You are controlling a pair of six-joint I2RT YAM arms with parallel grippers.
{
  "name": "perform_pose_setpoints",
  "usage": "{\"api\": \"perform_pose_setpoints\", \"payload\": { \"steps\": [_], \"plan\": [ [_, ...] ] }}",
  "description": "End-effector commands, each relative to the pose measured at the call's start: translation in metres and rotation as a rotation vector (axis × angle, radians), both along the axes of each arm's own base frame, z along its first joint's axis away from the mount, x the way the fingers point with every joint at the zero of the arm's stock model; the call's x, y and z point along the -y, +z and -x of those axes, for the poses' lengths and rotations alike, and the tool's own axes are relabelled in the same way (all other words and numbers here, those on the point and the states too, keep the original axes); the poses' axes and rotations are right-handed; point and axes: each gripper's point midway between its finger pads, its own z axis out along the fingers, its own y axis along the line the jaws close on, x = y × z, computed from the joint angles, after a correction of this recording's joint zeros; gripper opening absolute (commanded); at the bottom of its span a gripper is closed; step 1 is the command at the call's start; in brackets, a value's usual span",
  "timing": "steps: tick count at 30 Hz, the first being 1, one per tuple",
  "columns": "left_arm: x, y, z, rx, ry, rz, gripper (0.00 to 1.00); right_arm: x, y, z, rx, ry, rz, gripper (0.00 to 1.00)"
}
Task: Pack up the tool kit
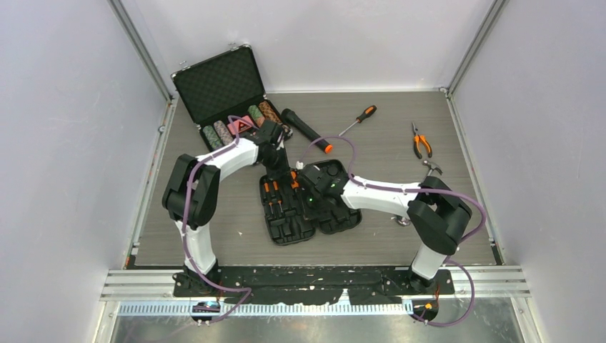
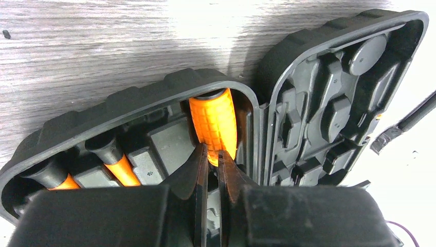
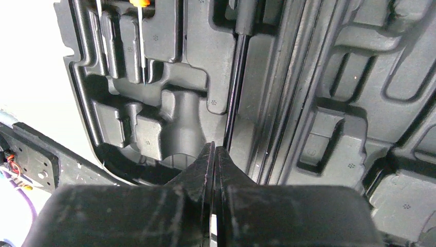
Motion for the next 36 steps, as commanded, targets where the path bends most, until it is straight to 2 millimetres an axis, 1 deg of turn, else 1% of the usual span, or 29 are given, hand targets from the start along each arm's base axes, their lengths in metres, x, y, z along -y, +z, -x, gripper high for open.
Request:
{"api": "perform_pose_setpoints", "payload": {
  "steps": [1,5,7,10,13,16,19,21,22,24,26,27,28,29,30,31,32,33,34,35,36],
  "plan": [
    [-0.018,-0.035,0.007,-0.048,-0.007,-0.131,0.07,0.020,-0.023,0.006,-0.061,-0.036,0.117,0.05],
    [-0.018,-0.040,0.009,-0.069,-0.010,-0.135,0.05,0.030,-0.042,0.015,-0.150,-0.071,0.113,0.05],
    [-0.017,-0.043,0.010,-0.080,-0.011,-0.134,0.05,0.036,-0.049,0.016,-0.194,-0.099,0.096,0.05],
    [-0.016,-0.046,0.011,-0.089,-0.009,-0.128,0.05,0.039,-0.059,0.016,-0.240,-0.119,0.069,0.05],
    [-0.014,-0.049,0.013,-0.104,-0.012,-0.123,0.04,0.043,-0.070,0.021,-0.289,-0.131,0.067,0.05],
    [-0.014,-0.049,0.012,-0.105,-0.011,-0.125,0.01,0.043,-0.075,0.022,-0.311,-0.144,0.065,0.05],
    [-0.013,-0.049,0.012,-0.109,-0.013,-0.126,0.01,0.048,-0.082,0.024,-0.341,-0.170,0.054,0.05],
    [-0.013,-0.048,0.012,-0.102,-0.012,-0.125,0.01,0.048,-0.081,0.022,-0.342,-0.175,0.034,0.05],
    [-0.013,-0.046,0.011,-0.096,-0.012,-0.125,0.02,0.044,-0.077,0.019,-0.324,-0.169,0.011,0.05],
    [-0.014,-0.041,0.009,-0.074,-0.007,-0.123,0.03,0.032,-0.057,0.009,-0.282,-0.142,-0.056,0.05],
    [-0.014,-0.033,0.005,-0.049,-0.004,-0.119,0.06,0.018,-0.026,-0.004,-0.213,-0.103,-0.106,0.05],
    [-0.013,-0.029,0.003,-0.037,-0.003,-0.116,0.07,0.018,-0.011,-0.007,-0.177,-0.073,-0.110,0.05],
    [-0.013,-0.025,0.002,-0.027,-0.002,-0.112,0.08,0.011,0.013,-0.019,-0.112,-0.062,-0.133,0.07],
    [-0.012,-0.022,0.001,-0.019,-0.001,-0.110,0.09,0.014,0.021,-0.019,-0.091,-0.042,-0.113,0.08],
    [-0.012,-0.019,-0.001,-0.007,0.001,-0.108,0.10,0.009,0.045,-0.030,-0.024,-0.040,-0.129,0.10],
    [-0.012,-0.017,-0.002,0.000,0.003,-0.108,0.10,0.014,0.050,-0.029,-0.010,-0.029,-0.100,0.11],
    [-0.012,-0.014,-0.004,0.009,0.004,-0.108,0.11,0.013,0.067,-0.038,0.047,-0.036,-0.101,0.14],
    [-0.012,-0.013,-0.005,0.015,0.005,-0.107,0.11,0.018,0.071,-0.036,0.061,-0.021,-0.069,0.17],
    [-0.011,-0.011,-0.006,0.017,0.005,-0.104,0.12,0.020,0.081,-0.042,0.104,-0.037,-0.059,0.18],
    [-0.011,-0.010,-0.006,0.018,0.005,-0.101,0.13,0.027,0.082,-0.043,0.127,-0.044,-0.017,0.20],
    [-0.011,-0.009,-0.007,0.022,0.006,-0.101,0.14,0.029,0.085,-0.045,0.144,-0.046,-0.007,0.20]
  ]
}}
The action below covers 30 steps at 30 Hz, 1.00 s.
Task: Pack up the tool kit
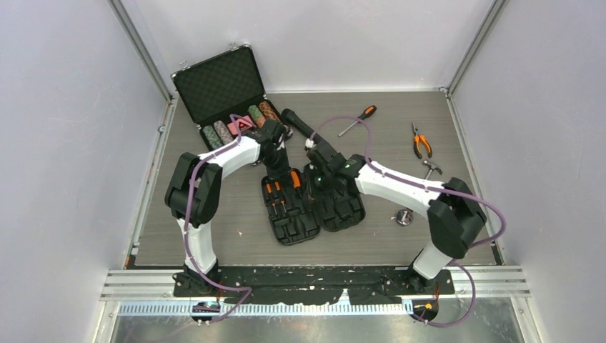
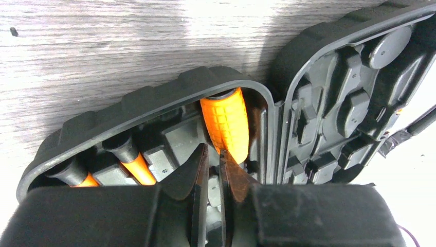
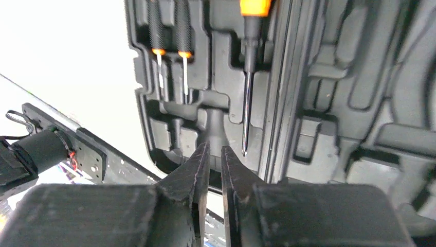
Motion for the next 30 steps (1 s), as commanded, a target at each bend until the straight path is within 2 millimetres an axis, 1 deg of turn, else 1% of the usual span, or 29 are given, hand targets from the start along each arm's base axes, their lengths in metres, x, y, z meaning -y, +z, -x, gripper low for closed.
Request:
{"api": "perform_pose_setpoints", "payload": {
  "steps": [1,4,9,14,18,23,30],
  "plan": [
    [-0.009,-0.007,-0.008,0.053,0.002,-0.067,0.15,0.025,0.041,-0.017,0.191,-0.018,0.121,0.21],
    [-0.007,-0.006,-0.009,0.055,0.004,-0.061,0.15,0.029,0.031,-0.014,0.176,-0.018,0.148,0.23],
    [-0.005,-0.005,-0.011,0.056,0.010,-0.050,0.16,0.014,0.017,-0.007,0.138,0.012,0.126,0.24],
    [-0.003,-0.005,-0.010,0.054,0.008,-0.045,0.15,0.006,0.002,-0.003,0.115,0.034,0.149,0.24],
    [-0.001,-0.006,-0.010,0.050,0.009,-0.040,0.16,0.003,-0.013,0.002,0.089,0.045,0.175,0.21],
    [0.000,-0.007,-0.009,0.044,0.009,-0.037,0.15,0.003,-0.031,0.006,0.063,0.053,0.204,0.20],
    [0.001,-0.011,-0.007,0.032,0.010,-0.029,0.15,0.004,-0.043,0.010,0.043,0.059,0.238,0.16]
  ]
}}
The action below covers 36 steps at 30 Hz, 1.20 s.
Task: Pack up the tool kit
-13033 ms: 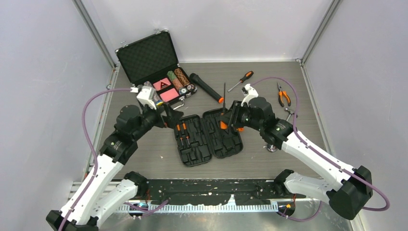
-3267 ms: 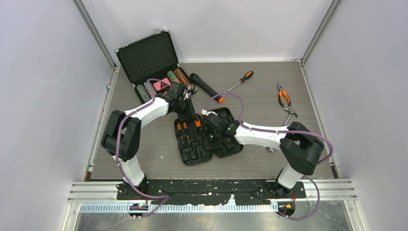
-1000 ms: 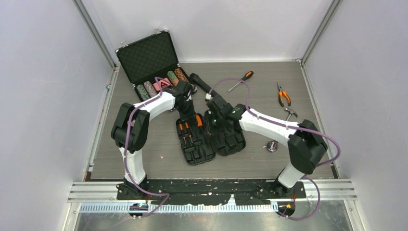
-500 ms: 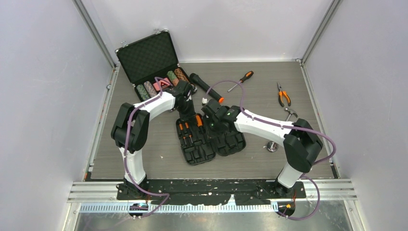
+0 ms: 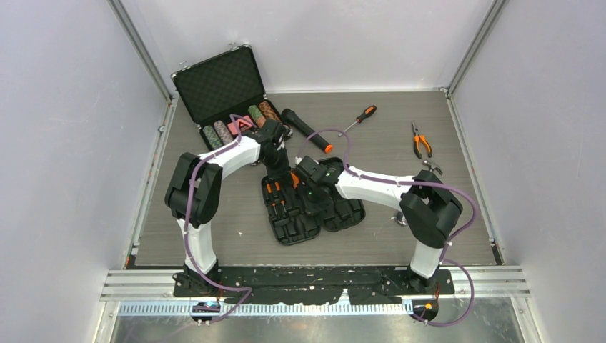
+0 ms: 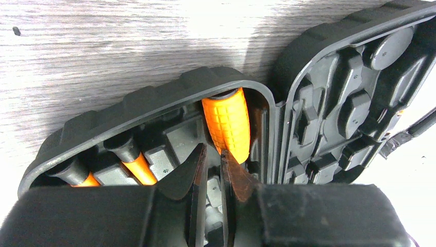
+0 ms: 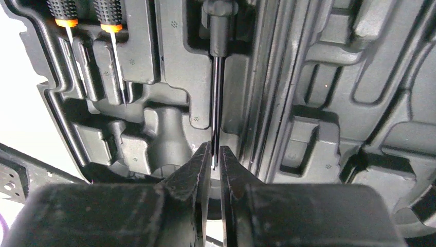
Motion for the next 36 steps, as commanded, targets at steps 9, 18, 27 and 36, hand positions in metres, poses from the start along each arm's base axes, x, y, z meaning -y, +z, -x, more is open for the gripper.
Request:
{"api": "perform_pose_setpoints", "payload": {
  "steps": [9,18,27,36],
  "plan": [
    [0.002,-0.013,-0.005,0.022,0.004,-0.014,0.14,0.006,-0.015,0.005,-0.013,-0.008,0.061,0.06],
    [0.002,-0.022,-0.001,-0.006,0.004,-0.018,0.09,0.032,-0.050,0.022,-0.078,-0.007,0.208,0.05],
    [0.005,-0.033,0.006,-0.031,0.000,0.009,0.07,0.041,-0.073,0.028,-0.132,-0.008,0.294,0.05],
    [-0.002,0.007,-0.002,0.087,0.069,0.086,0.22,0.023,-0.045,0.011,-0.071,0.016,0.244,0.05]
  ]
}}
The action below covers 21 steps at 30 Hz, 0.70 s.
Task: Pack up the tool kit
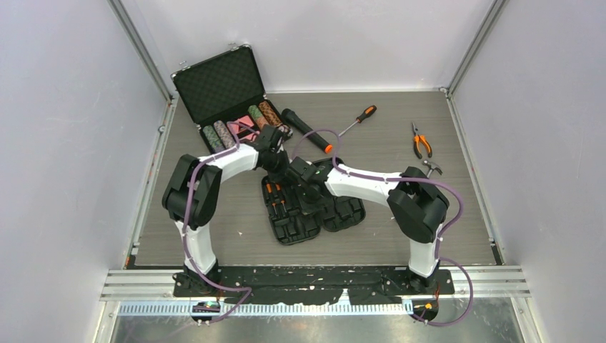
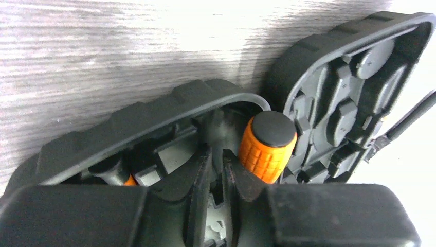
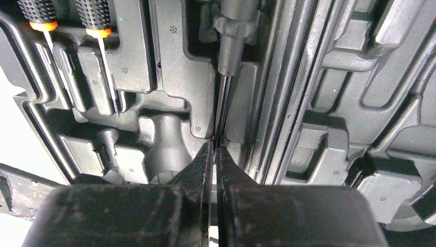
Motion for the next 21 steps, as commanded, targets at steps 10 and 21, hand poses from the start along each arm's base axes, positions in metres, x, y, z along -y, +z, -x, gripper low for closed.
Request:
{"api": "perform_pose_setpoints", "payload": {
  "steps": [10,21],
  "plan": [
    [-0.034,0.065,0.001,0.202,0.162,0.041,0.36,0.012,0.002,-0.005,0.035,0.031,0.077,0.05],
    [-0.026,0.071,-0.004,0.209,0.148,0.075,0.37,0.003,0.059,-0.022,0.143,0.015,-0.018,0.34]
  ]
}}
